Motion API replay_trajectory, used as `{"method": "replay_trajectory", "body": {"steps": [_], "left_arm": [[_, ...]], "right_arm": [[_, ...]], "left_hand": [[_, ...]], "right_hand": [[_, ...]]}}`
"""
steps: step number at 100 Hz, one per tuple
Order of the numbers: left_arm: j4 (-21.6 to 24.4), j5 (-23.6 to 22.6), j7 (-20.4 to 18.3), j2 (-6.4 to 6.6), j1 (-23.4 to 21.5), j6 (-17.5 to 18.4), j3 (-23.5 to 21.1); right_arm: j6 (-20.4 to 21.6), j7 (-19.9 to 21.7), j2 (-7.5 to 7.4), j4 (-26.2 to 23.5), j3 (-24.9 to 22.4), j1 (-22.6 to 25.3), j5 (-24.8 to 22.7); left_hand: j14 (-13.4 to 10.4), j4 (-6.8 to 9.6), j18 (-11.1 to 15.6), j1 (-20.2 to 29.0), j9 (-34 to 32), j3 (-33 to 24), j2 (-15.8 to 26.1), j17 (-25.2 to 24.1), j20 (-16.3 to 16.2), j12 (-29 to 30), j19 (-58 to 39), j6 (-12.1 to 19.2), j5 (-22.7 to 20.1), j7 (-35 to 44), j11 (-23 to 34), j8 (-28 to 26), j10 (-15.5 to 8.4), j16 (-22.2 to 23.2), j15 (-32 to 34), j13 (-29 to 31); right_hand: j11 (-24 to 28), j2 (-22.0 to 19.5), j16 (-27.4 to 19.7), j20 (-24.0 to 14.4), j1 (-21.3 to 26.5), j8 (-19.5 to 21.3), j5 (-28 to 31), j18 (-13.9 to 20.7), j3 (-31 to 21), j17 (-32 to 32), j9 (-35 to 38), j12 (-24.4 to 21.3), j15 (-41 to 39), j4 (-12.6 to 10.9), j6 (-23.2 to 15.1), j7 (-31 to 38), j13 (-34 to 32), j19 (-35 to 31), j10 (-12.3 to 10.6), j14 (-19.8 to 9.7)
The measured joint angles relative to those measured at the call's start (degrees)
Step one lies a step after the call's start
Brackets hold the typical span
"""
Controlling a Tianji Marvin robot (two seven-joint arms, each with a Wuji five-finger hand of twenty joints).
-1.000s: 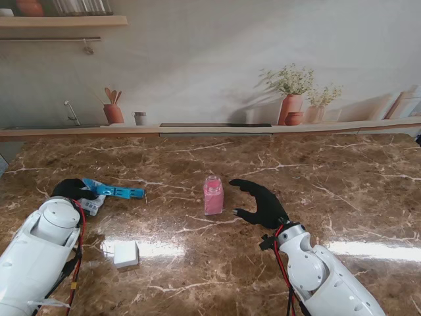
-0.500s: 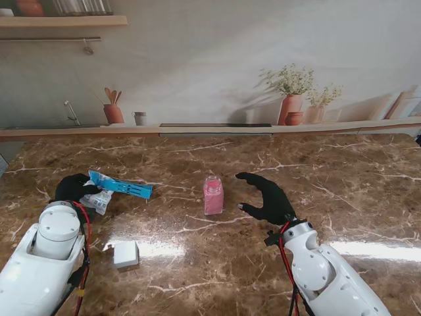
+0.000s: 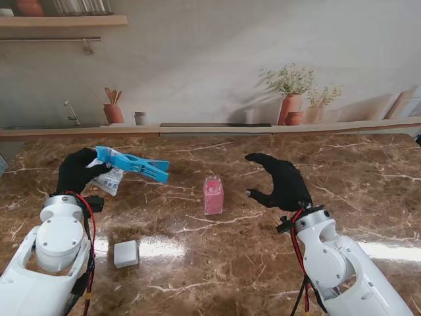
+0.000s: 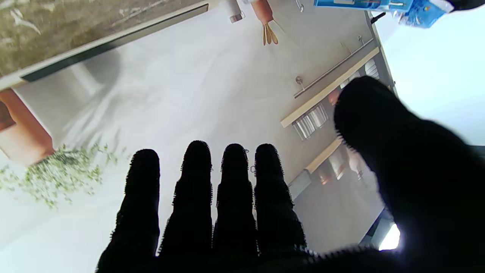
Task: Fill the seasoning bottle
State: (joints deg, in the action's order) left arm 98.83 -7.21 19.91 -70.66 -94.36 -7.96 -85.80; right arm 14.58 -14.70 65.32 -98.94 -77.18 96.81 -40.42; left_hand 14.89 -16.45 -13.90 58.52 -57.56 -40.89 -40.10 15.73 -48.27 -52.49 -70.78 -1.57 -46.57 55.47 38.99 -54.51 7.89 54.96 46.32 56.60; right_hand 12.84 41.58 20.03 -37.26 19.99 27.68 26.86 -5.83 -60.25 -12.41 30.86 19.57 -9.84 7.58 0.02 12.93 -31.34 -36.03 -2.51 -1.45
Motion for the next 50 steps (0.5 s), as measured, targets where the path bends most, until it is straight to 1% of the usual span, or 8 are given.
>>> {"method": "replay_trajectory", "body": {"steps": [18, 27, 38, 40, 43, 46, 48, 50], "left_arm": [[3.82, -2.93, 2.4, 0.15, -1.41, 1.94, 4.02], [4.59, -3.19, 3.41, 0.15, -1.58, 3.15, 6.31], [4.94, -3.13, 5.53, 0.03, -1.6, 5.13, 9.53], [4.94, -3.17, 5.97, 0.0, -1.6, 5.68, 10.11], [4.94, -3.2, 6.53, -0.1, -1.6, 6.52, 10.98], [4.94, -3.19, 7.04, -0.22, -1.6, 7.39, 11.76], [4.94, -3.17, 7.35, -0.32, -1.6, 7.93, 12.3], [4.93, -3.15, 7.68, -0.41, -1.6, 8.44, 12.87]], "right_arm": [[-2.02, 2.92, -0.82, -7.02, -1.76, 1.57, -2.18], [-3.37, 7.34, -1.17, -11.01, -2.76, 2.38, -2.26], [-5.14, 12.97, -1.93, -15.41, -3.3, 3.02, -2.14], [-5.39, 13.54, -2.08, -16.03, -3.3, 3.1, -2.15], [-5.79, 14.68, -2.31, -17.0, -3.29, 3.2, -2.27], [-6.25, 16.44, -2.57, -18.06, -3.3, 3.31, -2.6], [-6.6, 17.92, -2.76, -18.8, -3.33, 3.37, -3.02], [-6.99, 19.55, -2.95, -19.55, -3.36, 3.41, -3.59]], "left_hand": [[0.04, 0.01, -0.01, 0.0, -0.01, -0.01, 0.03, 0.0, -0.23, -0.02, 0.0, 0.06, 0.0, 0.0, 0.02, -0.06, 0.0, 0.0, 0.01, 0.03], [0.05, 0.01, -0.01, 0.0, -0.02, -0.02, 0.03, 0.01, -0.24, -0.02, 0.0, 0.09, -0.02, 0.0, 0.02, -0.07, 0.0, 0.0, 0.02, 0.04], [0.07, 0.01, -0.02, 0.0, -0.03, -0.02, 0.04, 0.02, -0.25, -0.02, 0.0, 0.21, -0.05, 0.0, 0.02, -0.1, 0.0, 0.0, 0.03, 0.04], [0.09, 0.0, -0.03, 0.0, -0.04, -0.02, 0.04, 0.02, -0.25, -0.02, 0.0, 0.21, -0.1, 0.0, 0.02, -0.1, 0.0, 0.0, 0.03, 0.05], [0.09, 0.0, -0.02, 0.0, -0.05, -0.02, 0.04, 0.02, -0.25, -0.02, 0.0, 0.22, -0.12, 0.0, 0.02, -0.1, 0.0, 0.0, 0.04, 0.05], [0.1, 0.01, -0.03, 0.0, -0.05, -0.02, 0.04, 0.02, -0.26, -0.02, 0.0, 0.22, -0.12, 0.0, 0.02, -0.1, 0.0, 0.01, 0.04, 0.06], [0.1, 0.01, -0.03, 0.0, -0.05, -0.02, 0.04, 0.02, -0.26, -0.02, 0.0, 0.22, -0.13, 0.0, 0.02, -0.1, 0.0, 0.01, 0.06, 0.07], [0.11, 0.01, -0.02, 0.0, -0.05, -0.02, 0.04, 0.02, -0.26, -0.02, 0.0, 0.22, -0.13, 0.0, 0.03, -0.1, 0.0, 0.01, 0.06, 0.07]], "right_hand": [[-1.8, 0.73, -1.16, 0.09, -0.77, -0.67, -0.04, 0.0, 1.43, 0.11, 0.0, -0.67, 0.98, 0.0, 1.79, -0.23, 0.06, 0.1, 0.76, -0.02], [-3.1, 0.67, -1.66, 0.69, -2.66, -0.84, -1.09, 0.04, 2.97, 0.92, -0.9, -1.17, 1.88, 0.0, 3.19, -1.52, 1.47, 0.38, 1.56, -0.01], [-4.3, -1.07, -1.68, 0.71, -3.12, -1.37, -2.46, 0.05, 7.89, 1.76, -1.81, -1.35, 2.34, 0.0, 5.22, -2.43, 3.14, 0.87, 3.16, 0.78], [-5.0, -2.24, -1.68, 0.71, -3.12, -1.37, -3.01, 0.05, 9.42, 2.02, -2.4, -1.38, 2.34, 0.0, 5.61, -2.85, 3.39, 0.94, 3.5, 0.89], [-5.48, -5.49, -1.7, 0.71, -3.08, -1.37, -4.6, 0.07, 14.34, 2.41, -3.43, -1.88, 2.64, 0.0, 6.83, -3.89, 4.05, 1.57, 4.11, 1.17], [-5.72, -7.09, -2.25, 0.71, -3.84, -1.37, -5.88, 0.18, 17.52, 2.79, -4.25, -1.98, 3.16, -1.71, 7.55, -4.42, 4.95, 1.65, 4.41, 1.45], [-5.86, -7.19, -2.31, 0.71, -5.2, -1.37, -6.51, 0.39, 17.92, 2.92, -5.04, -2.03, 3.07, -2.95, 8.09, -4.9, 5.75, 1.8, 4.76, 1.53], [-6.34, -7.09, -2.71, 0.71, -6.24, -1.37, -7.53, 0.63, 17.83, 3.1, -5.78, -2.1, 3.1, -3.17, 8.58, -5.2, 6.18, 2.26, 4.92, 1.65]]}}
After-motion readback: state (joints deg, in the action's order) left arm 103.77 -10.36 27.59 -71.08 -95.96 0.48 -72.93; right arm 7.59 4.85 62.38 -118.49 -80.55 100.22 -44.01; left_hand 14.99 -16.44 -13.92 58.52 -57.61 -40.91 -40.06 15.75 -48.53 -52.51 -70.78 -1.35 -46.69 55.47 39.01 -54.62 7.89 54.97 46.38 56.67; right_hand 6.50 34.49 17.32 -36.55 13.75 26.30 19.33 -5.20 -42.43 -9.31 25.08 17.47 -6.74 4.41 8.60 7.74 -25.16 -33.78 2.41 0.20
